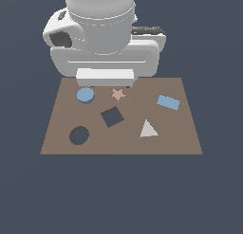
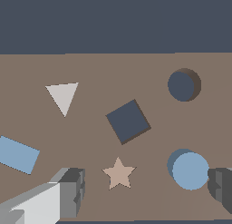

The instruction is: Insert a designated object into the corresponding slot on a board.

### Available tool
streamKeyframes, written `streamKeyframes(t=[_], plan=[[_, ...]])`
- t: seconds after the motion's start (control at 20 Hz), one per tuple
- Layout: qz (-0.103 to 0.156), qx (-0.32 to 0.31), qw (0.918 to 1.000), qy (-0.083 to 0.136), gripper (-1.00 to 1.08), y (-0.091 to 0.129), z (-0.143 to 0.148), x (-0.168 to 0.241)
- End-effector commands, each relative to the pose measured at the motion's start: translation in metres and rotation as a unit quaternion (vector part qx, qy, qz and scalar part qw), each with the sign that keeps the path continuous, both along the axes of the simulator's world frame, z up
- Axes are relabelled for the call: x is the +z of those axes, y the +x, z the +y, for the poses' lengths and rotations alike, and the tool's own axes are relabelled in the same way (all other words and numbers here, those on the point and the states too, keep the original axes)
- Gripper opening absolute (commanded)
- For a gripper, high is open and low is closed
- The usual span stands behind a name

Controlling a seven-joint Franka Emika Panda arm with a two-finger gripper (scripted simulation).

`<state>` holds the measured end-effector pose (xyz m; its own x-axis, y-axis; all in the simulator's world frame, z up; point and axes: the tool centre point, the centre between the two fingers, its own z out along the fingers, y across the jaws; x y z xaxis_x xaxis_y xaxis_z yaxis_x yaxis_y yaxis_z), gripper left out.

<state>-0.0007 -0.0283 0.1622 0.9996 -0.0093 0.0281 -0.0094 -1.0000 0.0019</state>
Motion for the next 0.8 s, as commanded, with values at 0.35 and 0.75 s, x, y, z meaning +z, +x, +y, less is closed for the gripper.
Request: streamKeyframes(t=[0.35,0.75], plan=[[0.008,0.035,0.9994,0.000,1.00,-0.033,-0.053,-0.060],[0.013,0.058,0.9982,0.000,1.00,-0.051,-0.090,-0.101]])
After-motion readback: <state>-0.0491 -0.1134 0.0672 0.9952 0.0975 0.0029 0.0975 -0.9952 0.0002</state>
